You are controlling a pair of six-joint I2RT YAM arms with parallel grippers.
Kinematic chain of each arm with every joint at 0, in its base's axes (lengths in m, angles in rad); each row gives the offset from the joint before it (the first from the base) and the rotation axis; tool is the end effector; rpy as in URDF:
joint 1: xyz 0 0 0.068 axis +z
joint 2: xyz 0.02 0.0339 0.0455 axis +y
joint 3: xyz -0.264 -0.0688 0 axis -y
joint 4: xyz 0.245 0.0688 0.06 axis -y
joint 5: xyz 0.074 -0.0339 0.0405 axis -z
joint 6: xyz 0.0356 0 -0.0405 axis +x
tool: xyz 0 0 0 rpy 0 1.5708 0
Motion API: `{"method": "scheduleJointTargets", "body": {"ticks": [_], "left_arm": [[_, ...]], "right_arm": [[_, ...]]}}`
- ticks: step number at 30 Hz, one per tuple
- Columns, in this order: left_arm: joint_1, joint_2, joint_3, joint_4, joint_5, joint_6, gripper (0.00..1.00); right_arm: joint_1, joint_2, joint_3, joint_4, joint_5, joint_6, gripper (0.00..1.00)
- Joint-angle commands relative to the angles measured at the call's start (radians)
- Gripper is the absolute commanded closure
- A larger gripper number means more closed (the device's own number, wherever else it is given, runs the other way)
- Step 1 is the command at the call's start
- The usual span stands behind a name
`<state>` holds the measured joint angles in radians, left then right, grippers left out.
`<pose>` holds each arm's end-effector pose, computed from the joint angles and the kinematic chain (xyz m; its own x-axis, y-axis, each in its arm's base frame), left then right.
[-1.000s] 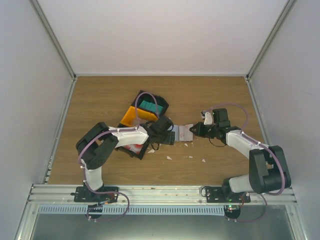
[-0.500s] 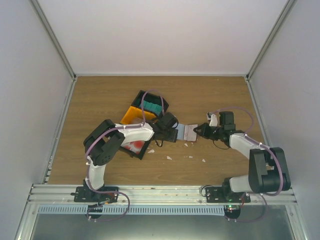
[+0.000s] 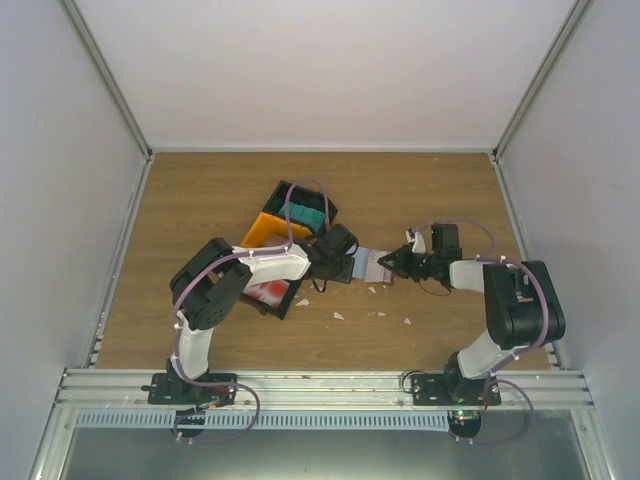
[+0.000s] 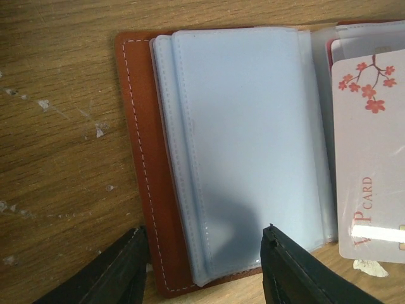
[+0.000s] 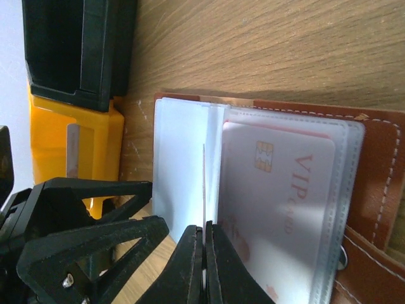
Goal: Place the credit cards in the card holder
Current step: Turn over the card slot in the card holder.
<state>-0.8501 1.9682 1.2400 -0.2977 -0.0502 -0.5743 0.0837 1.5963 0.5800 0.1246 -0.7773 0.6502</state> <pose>0.2665 -0.3007 0.1450 -0.8721 0.1708 -0.4585 0.3090 0.9188 -0.2456 0.2661 0.0474 0.1234 -0.9190 0.3559 -0.1696 0.0726 0.5755 0.8146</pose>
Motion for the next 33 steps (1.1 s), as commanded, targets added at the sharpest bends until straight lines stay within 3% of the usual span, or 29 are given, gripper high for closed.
{"method": "scheduleJointTargets", "body": {"ticks": [1, 20, 33], "left_arm": [[0.0, 0.032, 0.004, -0.032, -0.022, 0.006, 0.49], [0.0, 0.039, -0.002, -0.037, -0.013, 0.009, 0.56], [0.0, 0.047, -0.003, -0.054, -0.037, 0.018, 0.6]], "right_arm": [[-0.009, 0.031, 0.023, 0.088, -0.056, 0.05, 0.99], [-0.008, 0.177, 0.053, 0.132, -0.069, 0.079, 1.0], [-0.01, 0.21, 0.116, 0.077, -0.03, -0.006, 0.99]]}}
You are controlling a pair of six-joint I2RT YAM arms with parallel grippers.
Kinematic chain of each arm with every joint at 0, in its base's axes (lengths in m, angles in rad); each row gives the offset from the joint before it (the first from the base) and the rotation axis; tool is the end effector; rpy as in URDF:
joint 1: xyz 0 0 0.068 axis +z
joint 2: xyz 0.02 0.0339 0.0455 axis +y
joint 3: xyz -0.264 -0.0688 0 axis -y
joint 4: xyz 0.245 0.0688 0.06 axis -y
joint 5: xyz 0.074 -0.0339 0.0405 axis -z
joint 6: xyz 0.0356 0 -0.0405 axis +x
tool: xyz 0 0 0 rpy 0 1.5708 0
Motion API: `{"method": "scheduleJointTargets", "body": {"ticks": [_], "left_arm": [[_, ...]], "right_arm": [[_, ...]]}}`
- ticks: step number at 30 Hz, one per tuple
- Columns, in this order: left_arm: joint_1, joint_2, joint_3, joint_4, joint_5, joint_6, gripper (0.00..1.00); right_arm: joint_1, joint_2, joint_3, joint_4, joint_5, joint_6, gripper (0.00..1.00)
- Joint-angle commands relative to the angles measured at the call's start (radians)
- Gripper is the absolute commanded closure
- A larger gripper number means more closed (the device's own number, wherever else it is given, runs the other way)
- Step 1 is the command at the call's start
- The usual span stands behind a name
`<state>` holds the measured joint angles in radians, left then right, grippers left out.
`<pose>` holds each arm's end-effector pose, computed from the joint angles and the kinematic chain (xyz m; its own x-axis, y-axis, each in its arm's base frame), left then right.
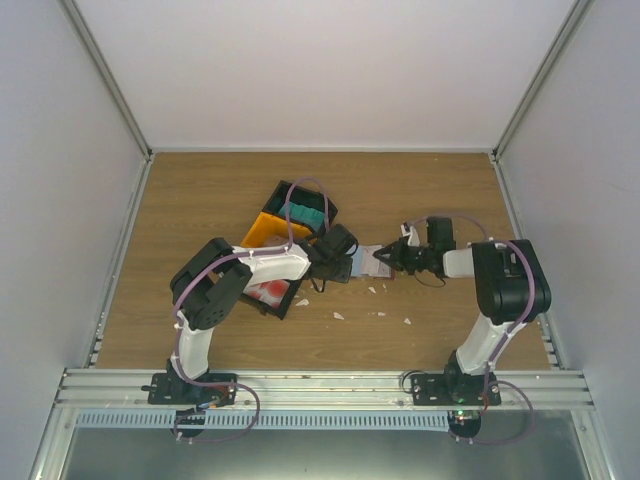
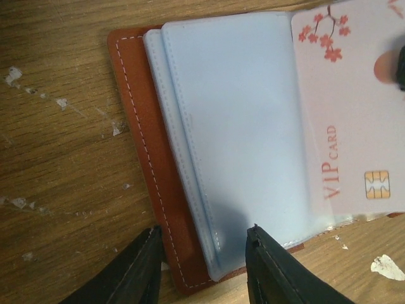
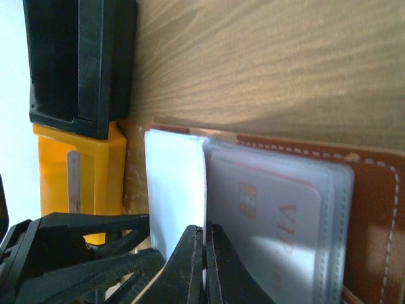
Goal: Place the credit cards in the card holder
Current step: Turn over the card slot in the card holder.
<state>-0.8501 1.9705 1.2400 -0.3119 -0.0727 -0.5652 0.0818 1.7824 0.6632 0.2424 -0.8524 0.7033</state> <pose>0.2662 -0.2992 0.1433 -0.8697 0.1807 -0.4593 0.3072 0.9266 -0.2170 0.2955 0.0511 0.1025 -0.9295 0.3509 -0.1136 0.0884 0.5109 0.8551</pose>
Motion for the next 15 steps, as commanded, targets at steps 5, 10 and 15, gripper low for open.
{"method": "scheduleJointTargets", "body": {"ticks": [5, 10, 15], "left_arm": [[0.005, 0.045, -0.005, -0.046, -0.019, 0.009, 0.61], [0.006, 0.046, -0.004, -0.039, -0.013, 0.016, 0.61], [0.006, 0.05, -0.001, -0.034, 0.002, 0.021, 0.61]], "right_arm": [[-0.007, 0.024, 0.055, -0.08, 0.074, -0.086, 0.99], [0.002, 0.055, 0.062, -0.086, 0.028, -0.101, 0.99], [0.038, 0.083, 0.055, -0.07, 0.006, -0.082, 0.99]]}}
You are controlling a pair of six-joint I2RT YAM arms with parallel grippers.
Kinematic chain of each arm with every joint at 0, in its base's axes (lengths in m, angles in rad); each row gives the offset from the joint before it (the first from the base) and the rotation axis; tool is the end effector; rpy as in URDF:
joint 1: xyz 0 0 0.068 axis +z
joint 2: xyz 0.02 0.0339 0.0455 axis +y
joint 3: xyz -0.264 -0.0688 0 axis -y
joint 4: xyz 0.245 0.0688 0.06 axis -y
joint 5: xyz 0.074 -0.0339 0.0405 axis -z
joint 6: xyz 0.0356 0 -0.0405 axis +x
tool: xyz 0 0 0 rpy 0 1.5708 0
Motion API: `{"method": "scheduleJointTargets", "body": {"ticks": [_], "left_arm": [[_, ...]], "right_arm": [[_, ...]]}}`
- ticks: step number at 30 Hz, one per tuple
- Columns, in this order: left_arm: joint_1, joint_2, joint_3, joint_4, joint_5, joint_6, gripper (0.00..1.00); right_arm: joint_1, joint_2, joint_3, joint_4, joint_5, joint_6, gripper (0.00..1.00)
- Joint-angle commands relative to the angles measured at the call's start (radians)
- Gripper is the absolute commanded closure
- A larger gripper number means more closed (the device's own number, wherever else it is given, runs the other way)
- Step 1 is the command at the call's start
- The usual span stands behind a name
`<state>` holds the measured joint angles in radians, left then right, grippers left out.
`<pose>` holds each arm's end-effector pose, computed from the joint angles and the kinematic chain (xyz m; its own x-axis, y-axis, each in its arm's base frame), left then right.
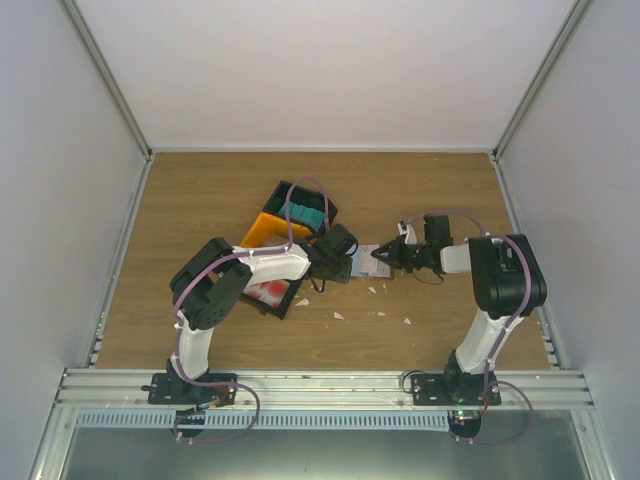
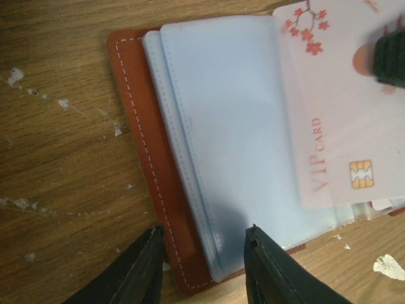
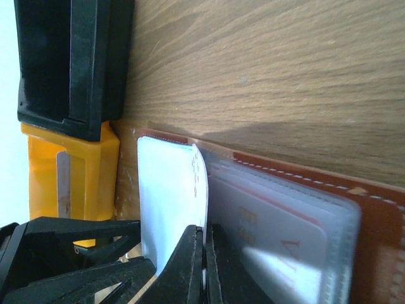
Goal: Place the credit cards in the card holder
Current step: Turn over the card slot in the card holder.
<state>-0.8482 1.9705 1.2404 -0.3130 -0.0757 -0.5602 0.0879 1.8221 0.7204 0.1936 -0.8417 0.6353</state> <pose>0.2668 -0.2986 0.1434 -0.8681 0.1834 -0.4613 0.3087 0.9272 -0.2122 0.3065 0.0537 0.1008 -0.9380 0.3142 -0.1463 0.0510 0.5428 0.8383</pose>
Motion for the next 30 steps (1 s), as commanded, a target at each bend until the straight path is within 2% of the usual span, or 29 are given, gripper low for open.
{"method": "scheduleJointTargets", "body": {"ticks": [1, 13, 21, 30], "left_arm": [[0.005, 0.05, -0.001, -0.034, 0.005, 0.015, 0.61], [0.008, 0.047, 0.004, -0.033, 0.01, 0.019, 0.61], [0.009, 0.043, -0.006, -0.032, 0.02, 0.019, 0.62], [0.013, 0.013, -0.024, 0.0, 0.038, 0.023, 0.63]], "right_arm": [[0.038, 0.047, -0.004, -0.013, -0.005, -0.006, 0.99], [0.084, 0.066, 0.0, 0.025, 0.02, 0.038, 1.0], [0.109, 0.068, -0.005, 0.136, 0.033, 0.086, 0.99], [0.131, 0.074, -0.013, 0.146, 0.034, 0.092, 0.96]]}}
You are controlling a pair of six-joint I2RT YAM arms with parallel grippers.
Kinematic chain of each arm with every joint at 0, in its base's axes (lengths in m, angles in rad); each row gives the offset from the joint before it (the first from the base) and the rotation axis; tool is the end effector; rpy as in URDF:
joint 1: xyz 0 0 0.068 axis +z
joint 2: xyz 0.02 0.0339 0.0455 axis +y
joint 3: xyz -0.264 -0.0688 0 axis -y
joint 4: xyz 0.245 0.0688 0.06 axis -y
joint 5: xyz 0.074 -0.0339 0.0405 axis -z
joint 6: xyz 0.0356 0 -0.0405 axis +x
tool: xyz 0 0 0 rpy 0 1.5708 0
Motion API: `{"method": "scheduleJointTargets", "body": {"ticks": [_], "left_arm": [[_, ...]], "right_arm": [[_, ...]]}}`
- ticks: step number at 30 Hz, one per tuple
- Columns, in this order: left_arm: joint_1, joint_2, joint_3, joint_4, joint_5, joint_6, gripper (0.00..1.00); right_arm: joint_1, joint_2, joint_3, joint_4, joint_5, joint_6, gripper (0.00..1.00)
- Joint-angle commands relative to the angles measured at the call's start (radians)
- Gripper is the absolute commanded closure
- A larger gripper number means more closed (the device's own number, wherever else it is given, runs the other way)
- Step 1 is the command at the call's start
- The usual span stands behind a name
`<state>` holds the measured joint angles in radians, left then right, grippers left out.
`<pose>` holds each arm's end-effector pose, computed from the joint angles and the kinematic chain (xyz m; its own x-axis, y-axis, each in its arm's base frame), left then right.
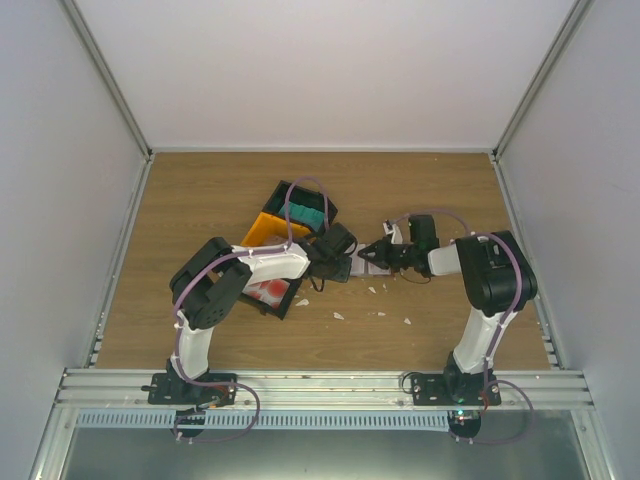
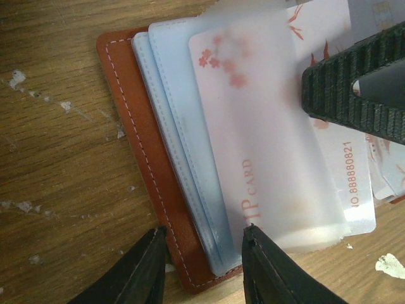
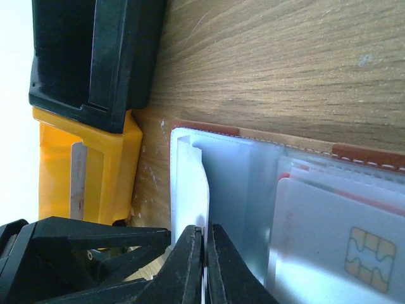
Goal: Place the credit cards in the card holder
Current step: Turn over the card slot in the card holder.
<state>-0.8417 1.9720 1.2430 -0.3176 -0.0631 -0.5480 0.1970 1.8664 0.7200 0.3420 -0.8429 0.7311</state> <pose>0.2686 -0.2973 0.1433 -0.8691 0.1925 -0.4557 0.3169 0.9240 -0.2142 0.3088 0.0887 0.0971 -0.9519 0.2630 -0.1572 -0.0032 0.5044 0.8635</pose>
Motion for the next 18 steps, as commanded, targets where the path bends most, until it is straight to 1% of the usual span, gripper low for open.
{"method": "scheduleJointTargets", "body": {"ticks": [1, 8, 14, 18], "left_arm": [[0.007, 0.011, -0.025, 0.005, 0.025, 0.012, 0.63], [0.01, 0.0, -0.033, 0.009, 0.019, 0.01, 0.64], [0.015, -0.036, -0.031, -0.006, 0.0, 0.007, 0.64], [0.021, -0.077, -0.03, -0.017, -0.01, 0.007, 0.64]], "right_arm": [[0.022, 0.029, -0.014, -0.003, 0.035, -0.005, 0.96], [0.031, 0.038, -0.012, 0.0, 0.024, -0.006, 0.95], [0.032, -0.02, -0.014, -0.023, 0.066, 0.001, 0.83], [0.032, -0.074, -0.013, -0.042, 0.089, -0.006, 0.83]]}}
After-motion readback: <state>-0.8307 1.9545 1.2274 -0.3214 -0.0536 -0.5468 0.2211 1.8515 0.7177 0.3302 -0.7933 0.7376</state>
